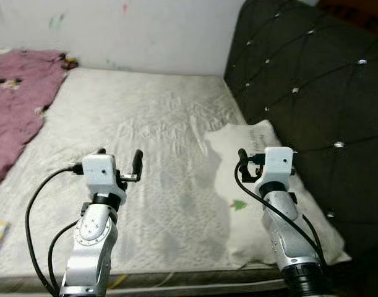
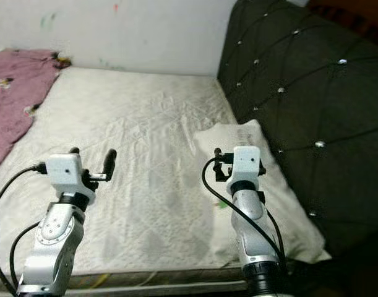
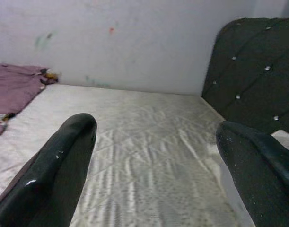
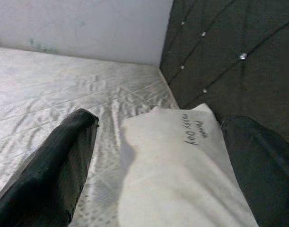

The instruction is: Clean up the room

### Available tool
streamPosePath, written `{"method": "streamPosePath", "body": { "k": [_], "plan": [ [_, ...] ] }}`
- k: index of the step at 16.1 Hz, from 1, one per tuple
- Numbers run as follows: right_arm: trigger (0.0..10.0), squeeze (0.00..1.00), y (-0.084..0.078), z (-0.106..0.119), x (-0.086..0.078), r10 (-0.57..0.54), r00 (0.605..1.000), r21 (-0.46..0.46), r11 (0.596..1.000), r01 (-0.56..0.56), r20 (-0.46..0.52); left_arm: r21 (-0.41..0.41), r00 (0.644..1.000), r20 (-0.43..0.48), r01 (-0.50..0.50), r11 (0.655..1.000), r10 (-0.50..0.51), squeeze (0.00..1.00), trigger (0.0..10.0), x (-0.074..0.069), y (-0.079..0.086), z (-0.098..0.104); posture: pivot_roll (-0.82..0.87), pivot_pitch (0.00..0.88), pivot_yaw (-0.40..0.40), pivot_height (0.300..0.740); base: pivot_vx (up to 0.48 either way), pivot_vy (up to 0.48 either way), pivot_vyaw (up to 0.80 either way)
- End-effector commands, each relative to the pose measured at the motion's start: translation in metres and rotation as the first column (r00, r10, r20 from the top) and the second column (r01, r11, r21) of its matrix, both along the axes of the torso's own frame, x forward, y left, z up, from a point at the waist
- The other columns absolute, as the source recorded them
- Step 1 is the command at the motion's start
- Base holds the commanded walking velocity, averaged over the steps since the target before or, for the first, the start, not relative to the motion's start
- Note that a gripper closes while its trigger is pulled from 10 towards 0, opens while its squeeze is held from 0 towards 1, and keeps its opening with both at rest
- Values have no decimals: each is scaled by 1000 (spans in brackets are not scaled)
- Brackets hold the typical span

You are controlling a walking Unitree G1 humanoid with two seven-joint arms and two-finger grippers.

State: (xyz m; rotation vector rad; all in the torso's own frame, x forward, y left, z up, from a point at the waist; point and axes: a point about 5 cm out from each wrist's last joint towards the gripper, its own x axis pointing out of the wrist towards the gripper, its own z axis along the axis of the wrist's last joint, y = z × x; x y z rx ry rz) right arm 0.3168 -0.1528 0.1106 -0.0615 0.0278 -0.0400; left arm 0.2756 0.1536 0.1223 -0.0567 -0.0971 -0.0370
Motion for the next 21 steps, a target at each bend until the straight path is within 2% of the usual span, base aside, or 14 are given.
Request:
{"method": "streamPosePath", "body": {
  "k": [1,4,6,7,9,10,11,13,16,21],
  "plan": [
    [10000,0,-11,-2,0,-36,999,-15,999,36,-19,-11,999,8,36,999,-36,0,10000,1,-9,3,-23,11,-43,740,0,0,0],
    [10000,0,-8,-2,1,-31,999,-50,998,30,-16,-12,999,12,40,999,-40,0,10000,1,-9,4,-24,12,-44,740,0,0,0],
    [10000,0,-1,4,2,23,999,-172,985,-16,39,-15,999,14,38,999,-37,0,10000,1,-9,4,-24,12,-45,740,0,0,0],
    [10000,0,0,4,2,31,998,-186,982,-21,49,-15,999,14,37,999,-36,0,10000,1,-9,4,-23,12,-45,740,0,0,0],
    [10000,0,0,5,1,26,998,-185,983,-16,51,-16,999,13,33,999,-33,0,10000,0,-8,3,-25,12,-44,740,0,0,0],
    [10000,0,-6,2,2,-11,999,-172,985,16,30,-14,999,13,34,999,-34,0,10000,0,-9,3,-26,12,-44,740,0,0,0],
    [10000,0,-7,0,2,-14,1000,-132,991,14,2,-13,999,14,36,999,-36,0,10000,0,-9,4,-25,12,-44,740,0,0,0],
    [10000,0,-3,2,1,35,999,-82,996,-34,14,-7,999,12,36,999,-35,0,10000,0,-10,3,-26,15,-42,740,0,0,0],
    [10000,0,5,6,-1,89,995,-95,992,-84,44,-11,999,12,42,999,-42,0,10000,0,-11,3,-27,17,-45,740,0,0,0],
    [10000,0,4,4,-1,88,995,-70,994,-86,35,-13,999,6,54,998,-54,0,10000,-2,-14,1,-27,19,-46,740,0,0,194]
  ]
}}
